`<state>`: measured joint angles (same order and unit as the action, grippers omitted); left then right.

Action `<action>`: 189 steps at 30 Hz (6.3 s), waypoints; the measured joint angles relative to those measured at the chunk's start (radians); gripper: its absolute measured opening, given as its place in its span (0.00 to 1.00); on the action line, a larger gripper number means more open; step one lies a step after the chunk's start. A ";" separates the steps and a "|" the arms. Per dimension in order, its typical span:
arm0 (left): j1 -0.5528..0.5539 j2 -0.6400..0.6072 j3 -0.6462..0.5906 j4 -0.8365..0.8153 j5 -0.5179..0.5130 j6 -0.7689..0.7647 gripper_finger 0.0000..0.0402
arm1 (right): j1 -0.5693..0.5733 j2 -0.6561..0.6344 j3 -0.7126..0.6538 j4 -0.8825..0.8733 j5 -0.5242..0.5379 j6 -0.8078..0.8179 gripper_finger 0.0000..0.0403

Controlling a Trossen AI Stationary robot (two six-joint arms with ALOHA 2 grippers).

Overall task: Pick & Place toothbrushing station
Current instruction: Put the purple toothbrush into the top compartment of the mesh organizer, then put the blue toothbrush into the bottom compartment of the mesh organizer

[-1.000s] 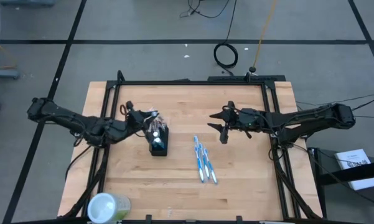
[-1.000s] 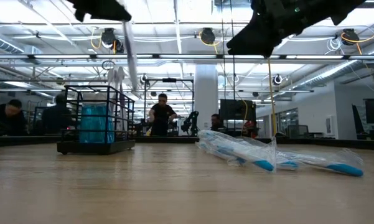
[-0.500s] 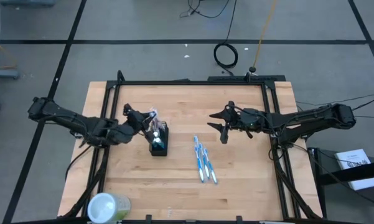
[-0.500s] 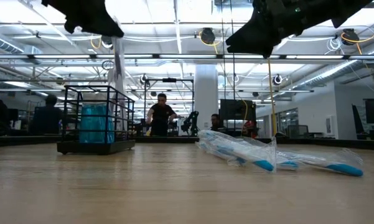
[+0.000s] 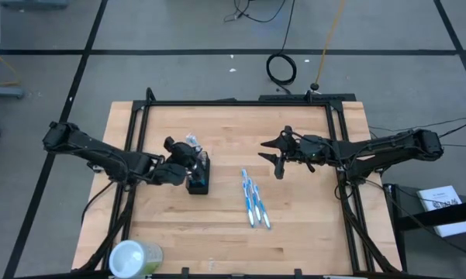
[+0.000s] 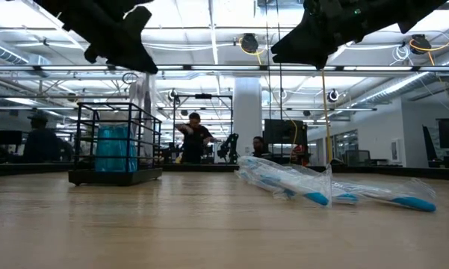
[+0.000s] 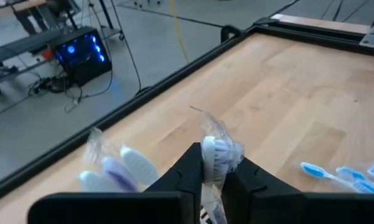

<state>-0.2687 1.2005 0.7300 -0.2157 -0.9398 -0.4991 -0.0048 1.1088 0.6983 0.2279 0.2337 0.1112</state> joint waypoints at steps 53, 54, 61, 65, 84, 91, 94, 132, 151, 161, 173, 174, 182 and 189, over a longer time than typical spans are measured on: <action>-0.058 -0.223 0.000 0.072 0.056 -0.001 0.74 | 0.042 0.059 -0.064 0.089 -0.311 0.119 0.40; -0.068 -0.222 0.000 0.070 0.049 -0.001 0.74 | 0.062 0.069 -0.063 0.067 -0.293 0.126 0.40; -0.070 -0.221 0.000 0.077 0.022 0.028 0.74 | 0.281 0.198 0.095 -0.261 0.042 0.194 0.40; -0.047 -0.221 0.000 0.079 0.022 0.029 0.74 | 0.363 0.328 0.213 -0.459 0.102 0.339 0.40; -0.034 -0.174 0.000 0.080 0.052 0.023 0.74 | 0.333 0.710 0.303 -0.490 0.121 0.685 0.37; -0.010 -0.139 0.000 0.087 0.051 0.025 0.74 | 0.284 0.701 0.304 -0.610 0.151 0.716 0.37; 0.002 -0.138 0.000 0.087 0.051 0.024 0.74 | 0.265 0.694 0.303 -0.624 0.160 0.715 0.37; 0.076 -0.108 0.000 0.166 0.111 0.134 0.74 | 0.076 0.260 0.190 0.087 0.013 -0.180 0.00; 0.113 0.247 0.000 0.916 0.571 0.484 0.74 | 0.052 0.294 0.144 0.352 -0.284 -0.176 0.00; 0.108 0.209 0.002 0.779 0.466 0.497 0.74 | 0.081 0.287 0.144 0.295 -0.251 -0.172 0.00; 0.110 0.173 0.000 0.765 0.720 0.406 0.74 | 0.083 0.260 0.145 0.246 -0.155 -0.145 0.00; 0.110 0.183 0.000 0.794 0.733 0.398 0.74 | 0.083 0.263 0.145 0.258 -0.155 -0.146 0.00; 0.122 0.286 0.000 0.973 0.749 0.388 0.74 | 0.092 0.268 0.145 0.291 -0.157 -0.150 0.00; 0.148 0.292 0.000 1.000 0.748 0.383 0.67 | 0.092 0.268 0.145 0.292 -0.158 -0.150 0.00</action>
<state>-0.1207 1.4929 0.7303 0.7841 -0.1913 -0.1166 0.0868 1.3769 0.8436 0.5198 0.0757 -0.0383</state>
